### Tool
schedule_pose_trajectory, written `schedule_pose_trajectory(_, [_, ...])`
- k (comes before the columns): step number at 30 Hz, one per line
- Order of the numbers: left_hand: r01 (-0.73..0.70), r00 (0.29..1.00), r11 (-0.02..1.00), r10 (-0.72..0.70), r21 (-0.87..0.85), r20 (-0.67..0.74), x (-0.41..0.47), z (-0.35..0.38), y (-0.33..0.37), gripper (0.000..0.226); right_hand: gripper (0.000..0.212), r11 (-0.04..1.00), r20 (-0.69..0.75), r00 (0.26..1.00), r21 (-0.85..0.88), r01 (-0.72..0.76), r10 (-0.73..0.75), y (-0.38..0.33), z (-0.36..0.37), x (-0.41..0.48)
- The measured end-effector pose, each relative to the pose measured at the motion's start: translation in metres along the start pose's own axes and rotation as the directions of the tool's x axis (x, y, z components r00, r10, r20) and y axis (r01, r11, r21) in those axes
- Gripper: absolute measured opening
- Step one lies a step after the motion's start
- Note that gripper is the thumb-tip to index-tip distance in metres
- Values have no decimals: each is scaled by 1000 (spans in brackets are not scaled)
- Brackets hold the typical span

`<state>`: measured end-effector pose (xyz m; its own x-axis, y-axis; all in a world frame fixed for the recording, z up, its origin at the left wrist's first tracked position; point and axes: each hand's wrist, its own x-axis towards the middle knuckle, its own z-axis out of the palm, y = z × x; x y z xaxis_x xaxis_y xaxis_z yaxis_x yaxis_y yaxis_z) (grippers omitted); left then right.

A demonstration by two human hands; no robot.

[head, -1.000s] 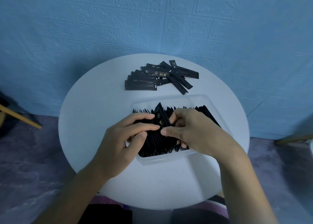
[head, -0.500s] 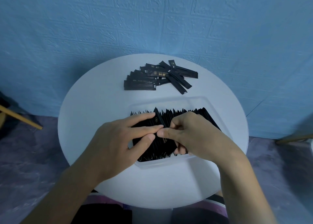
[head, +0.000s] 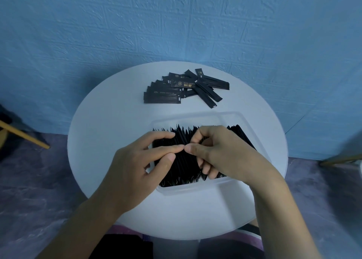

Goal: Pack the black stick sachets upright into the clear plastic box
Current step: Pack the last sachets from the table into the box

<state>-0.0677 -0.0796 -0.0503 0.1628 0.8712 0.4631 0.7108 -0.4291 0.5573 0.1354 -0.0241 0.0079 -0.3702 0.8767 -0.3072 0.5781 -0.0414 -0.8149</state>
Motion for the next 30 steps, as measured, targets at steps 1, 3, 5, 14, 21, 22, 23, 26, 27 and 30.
schedule_pose_trajectory(1, [5,1000,1000,-5,-6,1,0,1,0,33,20,1000,-11,1000,-5,0,0,0,1,0])
schedule_pose_trajectory(3, [17,1000,1000,-16,-19,16,-1,0,0,35,21,1000,-29,1000,-16,-3,3,0,2,0])
schedule_pose_trajectory(5, [23,998,1000,-22,-18,53,-2,-1,1,38,22,1000,-25,1000,-15,-11,11,1,1,-2])
schedule_pose_trajectory(14, [27,992,999,-30,30,126,0,-3,3,41,25,999,-26,999,-2,-35,35,1,1,-3])
schedule_pose_trajectory(21, [-18,994,998,12,56,105,2,-7,5,35,20,999,9,1000,36,-11,11,5,-2,-9])
schedule_pose_trajectory(22, [-32,996,996,25,78,89,4,-8,5,33,17,999,17,1000,45,-14,13,5,-2,-10])
schedule_pose_trajectory(23, [-48,997,994,41,99,70,5,-9,5,31,13,998,25,1000,57,-16,15,5,-3,-10])
schedule_pose_trajectory(26, [-135,991,978,134,158,20,9,-8,4,28,7,997,40,999,78,-25,22,6,-2,-9])
schedule_pose_trajectory(27, [-166,986,972,167,168,10,10,-8,4,28,7,997,42,999,76,-26,23,6,-2,-9])
schedule_pose_trajectory(30, [-222,975,967,217,129,53,14,-5,6,29,6,998,55,998,63,-27,24,6,-4,-7])
